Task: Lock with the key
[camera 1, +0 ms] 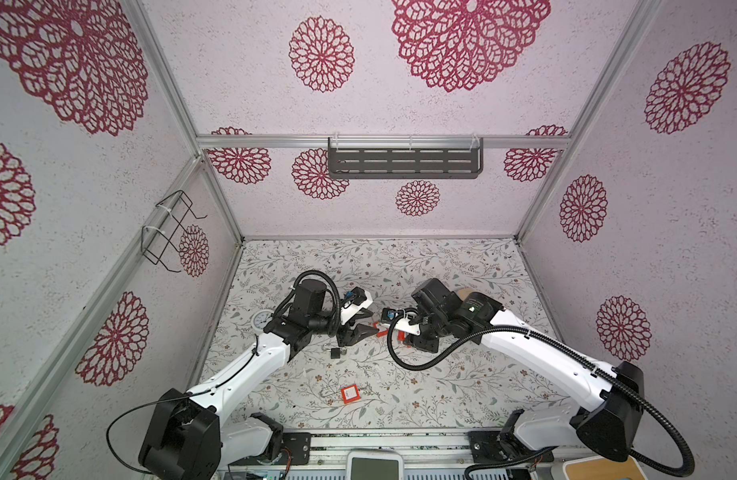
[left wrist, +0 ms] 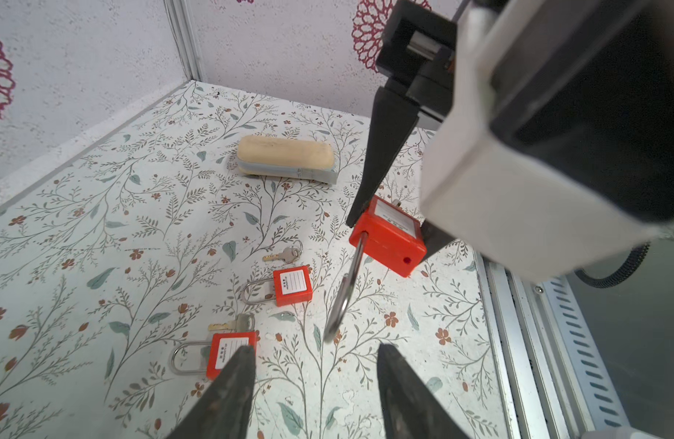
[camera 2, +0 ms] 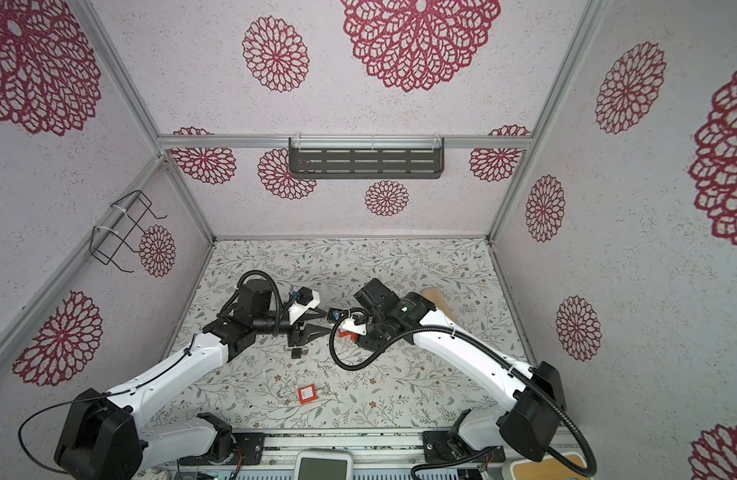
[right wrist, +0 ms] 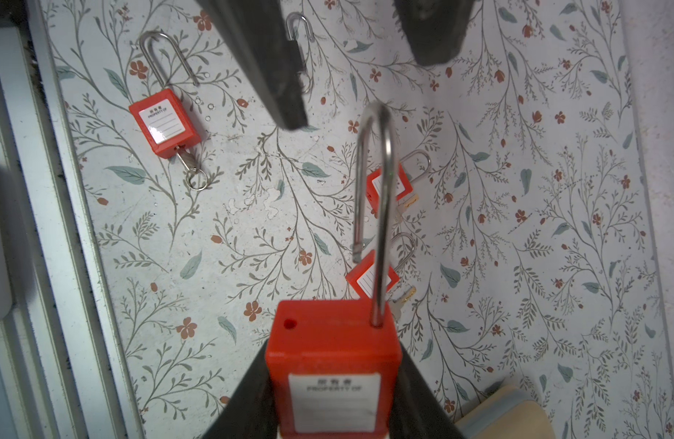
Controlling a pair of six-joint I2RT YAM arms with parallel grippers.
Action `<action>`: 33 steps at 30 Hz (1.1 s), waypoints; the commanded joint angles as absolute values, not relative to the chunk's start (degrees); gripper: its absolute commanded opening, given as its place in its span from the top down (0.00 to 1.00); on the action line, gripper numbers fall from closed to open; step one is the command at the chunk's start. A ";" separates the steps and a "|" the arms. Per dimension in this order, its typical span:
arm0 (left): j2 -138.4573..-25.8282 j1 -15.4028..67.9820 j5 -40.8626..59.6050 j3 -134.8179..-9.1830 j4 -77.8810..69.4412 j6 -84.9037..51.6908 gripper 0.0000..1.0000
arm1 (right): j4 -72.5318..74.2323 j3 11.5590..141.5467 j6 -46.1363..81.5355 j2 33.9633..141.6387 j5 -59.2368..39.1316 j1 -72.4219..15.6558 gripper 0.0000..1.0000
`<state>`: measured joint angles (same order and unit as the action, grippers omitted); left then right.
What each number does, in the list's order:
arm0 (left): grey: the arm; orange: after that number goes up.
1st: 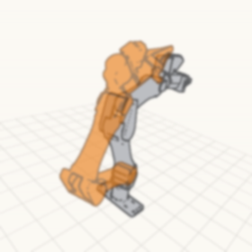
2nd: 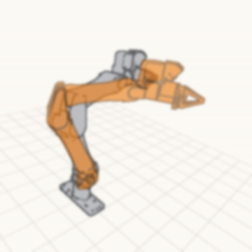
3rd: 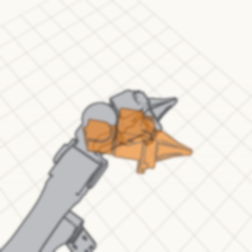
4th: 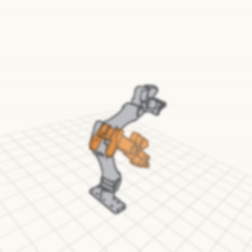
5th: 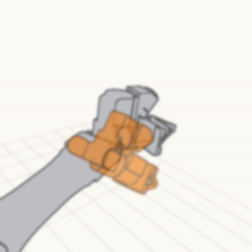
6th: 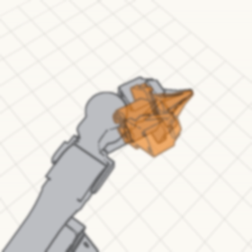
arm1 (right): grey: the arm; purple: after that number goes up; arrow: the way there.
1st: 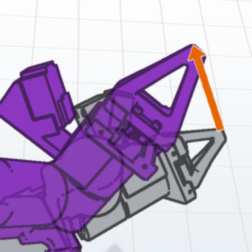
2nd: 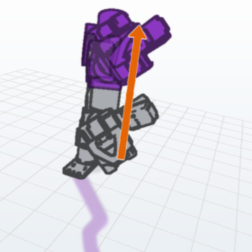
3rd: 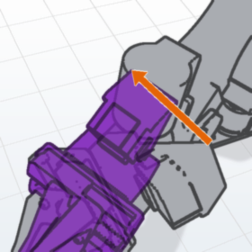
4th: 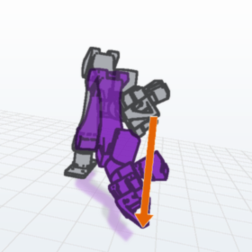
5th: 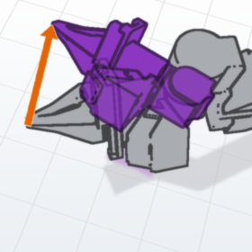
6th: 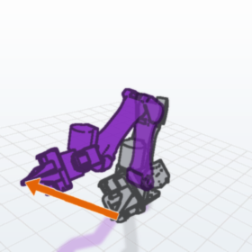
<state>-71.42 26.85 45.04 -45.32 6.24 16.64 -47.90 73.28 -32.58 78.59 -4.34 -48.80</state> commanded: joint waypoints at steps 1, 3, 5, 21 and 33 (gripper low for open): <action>-72.53 28.08 47.46 -46.83 4.28 16.83 0.48 | -46.78 74.36 -33.44 76.12 -5.09 -48.72 0.75; -73.09 28.43 47.84 -47.35 5.06 17.27 0.50 | -46.62 74.36 -33.42 75.95 -5.27 -48.78 0.75; -73.37 28.68 48.20 -47.55 4.69 17.14 0.52 | -46.47 74.33 -33.53 75.87 -5.60 -48.76 0.75; -74.77 29.31 50.27 -48.69 4.63 16.89 0.81 | -45.12 73.30 -33.10 75.77 -5.19 -48.79 0.75; -75.23 29.36 51.93 -49.66 5.41 16.79 1.00 | -44.79 73.30 -32.77 75.78 -4.22 -48.82 0.68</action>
